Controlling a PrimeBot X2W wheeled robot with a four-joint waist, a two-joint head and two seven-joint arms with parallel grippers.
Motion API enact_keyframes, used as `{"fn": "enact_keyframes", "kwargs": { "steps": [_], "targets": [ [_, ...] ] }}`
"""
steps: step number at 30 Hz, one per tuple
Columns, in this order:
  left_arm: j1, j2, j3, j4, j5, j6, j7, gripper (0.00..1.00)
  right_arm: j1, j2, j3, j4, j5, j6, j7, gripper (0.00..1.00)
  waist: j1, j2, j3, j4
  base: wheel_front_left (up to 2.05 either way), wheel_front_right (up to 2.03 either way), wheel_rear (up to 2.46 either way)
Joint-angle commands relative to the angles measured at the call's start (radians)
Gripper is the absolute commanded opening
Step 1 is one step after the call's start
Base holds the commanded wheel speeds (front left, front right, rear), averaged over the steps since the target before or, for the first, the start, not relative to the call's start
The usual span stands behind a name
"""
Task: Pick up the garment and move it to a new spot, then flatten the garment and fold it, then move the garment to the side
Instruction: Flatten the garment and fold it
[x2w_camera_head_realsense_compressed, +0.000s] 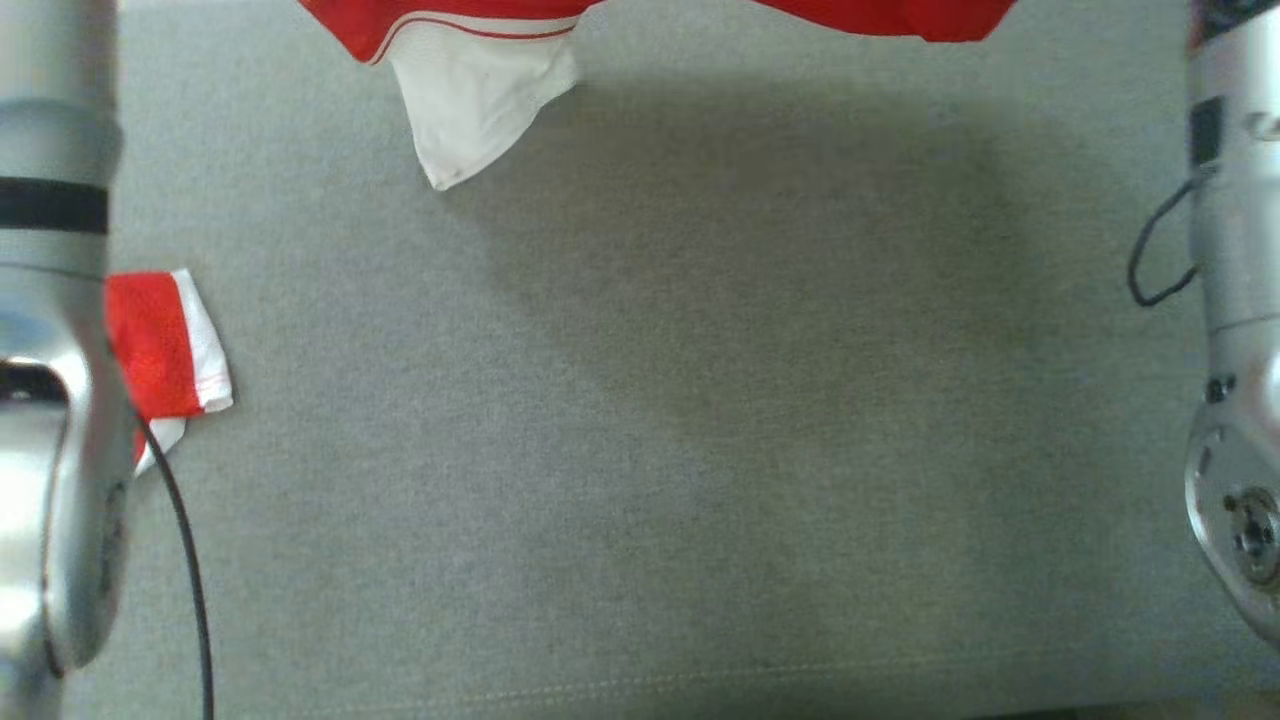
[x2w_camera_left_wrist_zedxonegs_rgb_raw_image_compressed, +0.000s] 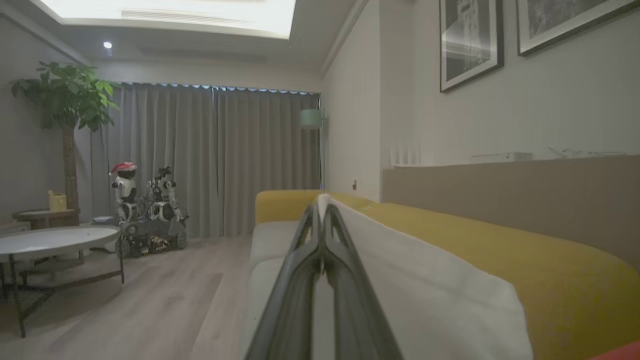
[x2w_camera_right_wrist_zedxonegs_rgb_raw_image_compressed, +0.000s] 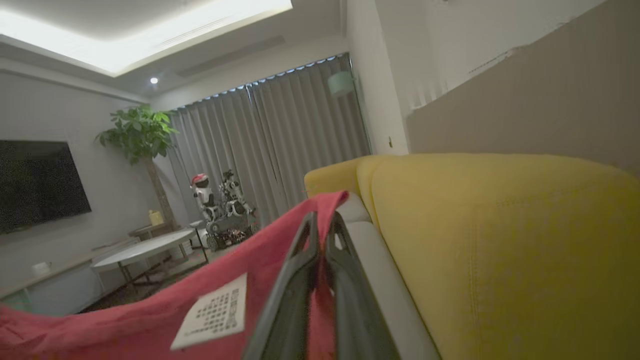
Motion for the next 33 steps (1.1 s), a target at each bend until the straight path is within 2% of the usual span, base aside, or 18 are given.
{"fn": "enact_keyframes", "kwargs": {
  "steps": [1,3,4,11,17,21,23,27,33],
  "targets": [
    [-0.026,0.021,0.010,0.028,-0.004,-0.006,-0.007,0.00,-0.043,0.034,0.040,0.035,-0.009,-0.001,-0.017,0.00,0.0000,0.0000,0.025,0.014,0.00,0.00,0.00],
    [-0.016,-0.004,0.005,0.106,-0.013,-0.015,-0.010,0.00,-0.055,0.041,0.067,0.126,-0.010,-0.001,-0.026,0.00,0.0000,0.0000,0.047,0.026,0.00,0.00,0.00],
    [-0.016,-0.004,0.005,0.106,-0.013,-0.015,-0.010,0.00,-0.055,0.041,0.067,0.126,-0.010,-0.001,-0.026,0.00,0.0000,0.0000,0.047,0.026,0.00,0.00,0.00],
    [0.065,-0.058,0.012,0.324,-0.062,-0.043,-0.013,0.00,-0.052,0.059,0.152,0.349,-0.013,-0.001,-0.024,0.00,0.0000,0.0000,0.118,0.047,0.00,0.00,0.00],
    [0.152,-0.073,0.026,0.391,-0.099,-0.064,-0.021,0.00,0.009,0.063,0.222,0.399,0.021,-0.001,-0.045,0.00,0.0000,0.0000,0.129,0.046,0.00,0.00,0.00],
    [0.226,-0.061,0.023,0.400,-0.102,-0.073,-0.028,0.00,0.084,0.062,0.295,0.392,0.042,-0.001,-0.072,0.00,0.0000,0.0000,0.105,0.027,0.00,0.00,0.00],
    [0.270,-0.055,0.020,0.387,-0.098,-0.076,-0.030,0.00,0.131,0.058,0.324,0.380,0.063,-0.001,-0.090,0.00,0.0000,0.0000,0.086,0.021,0.00,0.00,0.00],
    [0.377,-0.035,0.040,0.264,-0.092,-0.072,-0.031,0.00,0.219,0.034,0.368,0.330,0.121,-0.001,-0.121,0.00,0.0000,0.0000,0.072,0.013,0.00,0.00,0.00],
    [0.704,0.000,0.117,-0.006,-0.085,-0.061,-0.031,0.00,0.420,0.010,0.433,0.223,0.217,-0.001,-0.146,0.00,0.0000,0.0000,-0.013,-0.018,0.00,0.00,0.00]
  ]
}}
